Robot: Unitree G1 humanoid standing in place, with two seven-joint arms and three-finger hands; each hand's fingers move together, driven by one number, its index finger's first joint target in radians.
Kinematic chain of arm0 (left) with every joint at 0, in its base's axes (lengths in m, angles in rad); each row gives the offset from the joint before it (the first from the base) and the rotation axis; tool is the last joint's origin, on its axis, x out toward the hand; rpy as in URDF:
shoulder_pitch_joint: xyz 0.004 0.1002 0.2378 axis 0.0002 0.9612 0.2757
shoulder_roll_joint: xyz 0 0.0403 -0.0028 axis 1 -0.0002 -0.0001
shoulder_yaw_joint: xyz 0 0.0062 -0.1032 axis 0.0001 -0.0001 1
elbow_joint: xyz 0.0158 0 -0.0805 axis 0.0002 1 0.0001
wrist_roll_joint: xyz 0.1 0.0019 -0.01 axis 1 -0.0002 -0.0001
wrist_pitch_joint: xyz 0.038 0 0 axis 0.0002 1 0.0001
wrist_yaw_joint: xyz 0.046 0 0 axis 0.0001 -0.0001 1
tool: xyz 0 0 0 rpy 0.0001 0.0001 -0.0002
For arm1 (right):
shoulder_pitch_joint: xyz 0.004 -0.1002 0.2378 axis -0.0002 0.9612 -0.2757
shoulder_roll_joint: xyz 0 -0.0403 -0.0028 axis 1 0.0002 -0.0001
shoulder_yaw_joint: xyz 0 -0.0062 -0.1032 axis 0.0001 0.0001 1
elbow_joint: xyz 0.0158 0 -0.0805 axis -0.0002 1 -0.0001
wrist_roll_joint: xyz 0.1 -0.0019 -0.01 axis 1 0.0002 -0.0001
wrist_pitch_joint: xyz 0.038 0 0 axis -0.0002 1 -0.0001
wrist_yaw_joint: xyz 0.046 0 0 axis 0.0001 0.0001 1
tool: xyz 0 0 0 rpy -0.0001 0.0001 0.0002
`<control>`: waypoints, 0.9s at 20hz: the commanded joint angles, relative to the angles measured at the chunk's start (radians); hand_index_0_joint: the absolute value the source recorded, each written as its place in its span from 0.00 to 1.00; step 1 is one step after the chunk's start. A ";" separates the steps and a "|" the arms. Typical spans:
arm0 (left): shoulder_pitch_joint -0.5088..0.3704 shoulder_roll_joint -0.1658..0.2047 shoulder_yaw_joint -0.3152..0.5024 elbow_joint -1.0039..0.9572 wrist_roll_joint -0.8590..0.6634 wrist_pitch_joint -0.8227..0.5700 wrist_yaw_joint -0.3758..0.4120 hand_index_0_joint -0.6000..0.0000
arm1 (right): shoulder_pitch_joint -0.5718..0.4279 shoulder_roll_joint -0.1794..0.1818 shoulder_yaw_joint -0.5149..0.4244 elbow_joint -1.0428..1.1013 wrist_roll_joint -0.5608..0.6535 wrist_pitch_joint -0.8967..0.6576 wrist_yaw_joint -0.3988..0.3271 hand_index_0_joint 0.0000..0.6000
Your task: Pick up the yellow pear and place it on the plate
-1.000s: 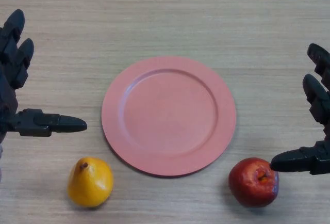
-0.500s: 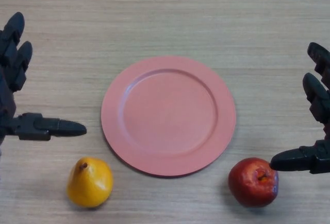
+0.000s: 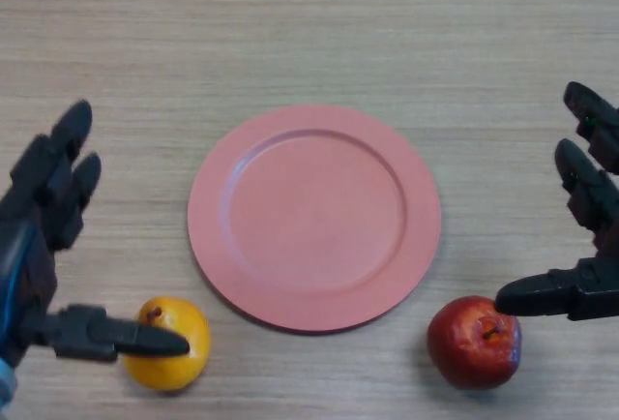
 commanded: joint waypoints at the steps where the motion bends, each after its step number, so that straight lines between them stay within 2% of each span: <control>1: 0.020 0.006 0.073 -0.042 0.008 -0.266 -0.002 1.00 | -0.032 -0.030 -0.035 -0.055 0.006 -0.125 0.000 0.00; 6: 0.064 -0.003 0.095 0.099 0.024 -0.404 -0.013 1.00 | -0.039 -0.031 -0.026 -0.063 0.003 -0.123 -0.002 0.00; 10: 0.088 -0.003 0.058 0.253 0.057 -0.522 0.015 1.00 | -0.034 -0.026 -0.026 -0.066 -0.010 -0.135 -0.014 0.00; 14: 0.102 -0.003 0.014 0.340 0.048 -0.585 0.032 1.00 | -0.034 -0.029 -0.038 -0.070 -0.010 -0.143 -0.017 0.00; 16: 0.097 -0.003 -0.007 0.413 0.050 -0.649 0.051 1.00 | -0.030 -0.029 -0.046 -0.073 -0.008 -0.144 -0.021 0.00; 18: 0.081 0.007 -0.029 0.449 0.044 -0.656 0.050 1.00 | -0.025 -0.030 -0.059 -0.085 0.013 -0.122 -0.022 0.00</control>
